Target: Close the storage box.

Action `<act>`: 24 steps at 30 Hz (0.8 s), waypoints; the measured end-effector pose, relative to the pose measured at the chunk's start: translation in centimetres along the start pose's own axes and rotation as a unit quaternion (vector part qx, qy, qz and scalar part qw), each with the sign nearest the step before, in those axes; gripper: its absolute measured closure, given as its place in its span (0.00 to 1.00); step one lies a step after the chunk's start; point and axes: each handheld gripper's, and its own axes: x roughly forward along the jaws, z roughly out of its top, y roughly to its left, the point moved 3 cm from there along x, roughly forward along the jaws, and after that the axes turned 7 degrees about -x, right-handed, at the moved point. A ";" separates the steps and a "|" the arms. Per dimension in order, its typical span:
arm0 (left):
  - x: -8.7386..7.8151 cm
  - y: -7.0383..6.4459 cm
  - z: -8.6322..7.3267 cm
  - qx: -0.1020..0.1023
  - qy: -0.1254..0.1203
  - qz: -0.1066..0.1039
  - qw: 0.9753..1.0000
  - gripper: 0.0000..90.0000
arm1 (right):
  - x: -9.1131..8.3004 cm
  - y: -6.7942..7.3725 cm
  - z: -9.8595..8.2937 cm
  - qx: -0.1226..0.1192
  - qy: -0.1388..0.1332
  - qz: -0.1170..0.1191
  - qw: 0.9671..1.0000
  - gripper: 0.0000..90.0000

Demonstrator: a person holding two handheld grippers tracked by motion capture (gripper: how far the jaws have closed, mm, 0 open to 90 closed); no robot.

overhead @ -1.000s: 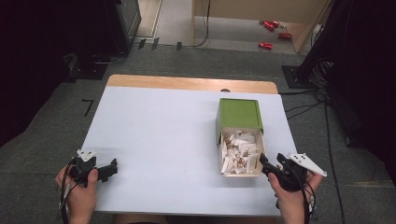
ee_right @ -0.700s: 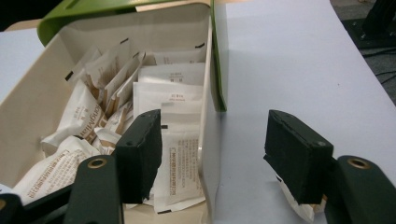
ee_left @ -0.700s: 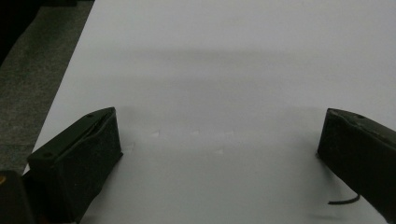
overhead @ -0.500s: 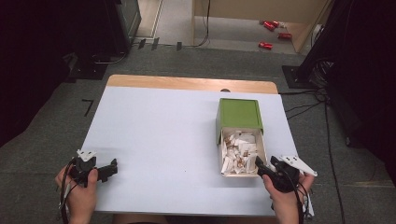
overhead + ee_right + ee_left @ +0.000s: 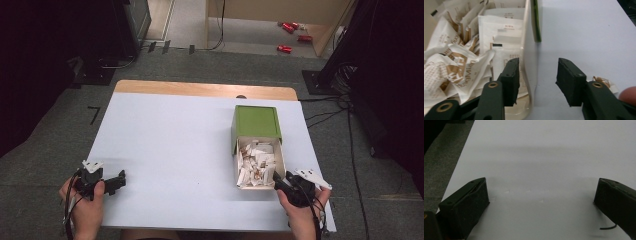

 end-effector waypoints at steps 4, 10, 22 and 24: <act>0.0 0.0 0.0 0.000 0.000 0.000 1.000 0.00 | 0.2 -0.3 -0.4 0.001 -0.001 -0.013 1.000 0.66; 0.0 0.0 0.0 0.000 0.000 0.000 1.000 0.00 | 0.4 -0.1 -0.8 -0.007 0.006 -0.015 1.000 0.69; 0.0 0.0 0.0 0.000 0.000 0.000 1.000 0.00 | 0.6 0.5 -1.2 -0.023 0.010 0.007 1.000 0.87; 0.0 0.0 0.0 0.000 0.000 0.000 1.000 0.00 | 0.6 0.6 -1.2 -0.025 0.008 0.006 1.000 0.88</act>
